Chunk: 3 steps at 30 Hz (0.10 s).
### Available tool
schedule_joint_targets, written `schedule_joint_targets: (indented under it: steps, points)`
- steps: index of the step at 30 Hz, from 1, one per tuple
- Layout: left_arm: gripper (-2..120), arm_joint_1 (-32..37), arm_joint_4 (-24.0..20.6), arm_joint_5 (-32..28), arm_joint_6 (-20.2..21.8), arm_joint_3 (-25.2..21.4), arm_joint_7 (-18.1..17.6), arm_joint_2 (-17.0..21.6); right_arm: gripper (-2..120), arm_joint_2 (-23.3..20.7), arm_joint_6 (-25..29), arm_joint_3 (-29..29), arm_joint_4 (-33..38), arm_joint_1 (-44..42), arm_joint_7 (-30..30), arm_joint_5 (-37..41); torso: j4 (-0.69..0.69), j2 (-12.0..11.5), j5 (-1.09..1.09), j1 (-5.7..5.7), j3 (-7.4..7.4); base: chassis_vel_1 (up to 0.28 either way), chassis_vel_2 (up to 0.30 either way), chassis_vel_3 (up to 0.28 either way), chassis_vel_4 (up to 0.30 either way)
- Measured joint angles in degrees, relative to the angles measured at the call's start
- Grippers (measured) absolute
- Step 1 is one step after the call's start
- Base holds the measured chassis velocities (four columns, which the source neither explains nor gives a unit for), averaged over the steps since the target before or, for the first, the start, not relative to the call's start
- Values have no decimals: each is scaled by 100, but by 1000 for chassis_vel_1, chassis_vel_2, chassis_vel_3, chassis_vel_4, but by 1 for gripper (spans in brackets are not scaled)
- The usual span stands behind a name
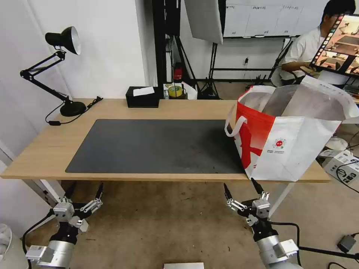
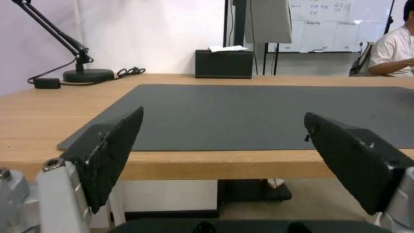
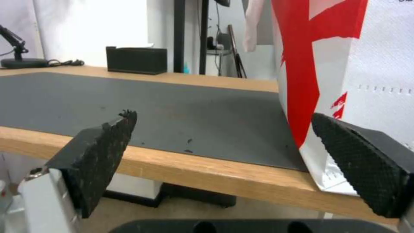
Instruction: Pick up the trash from the table and place it into the takeout bag.
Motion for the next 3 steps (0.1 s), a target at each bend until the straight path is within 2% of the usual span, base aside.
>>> schedule_joint_targets:
  steps: [3]
  points:
    - [100,-1,0,0,1,0,1,1,100,0,0,0,0,0,0,0,0,0,0,0,0,0,0,0,0]
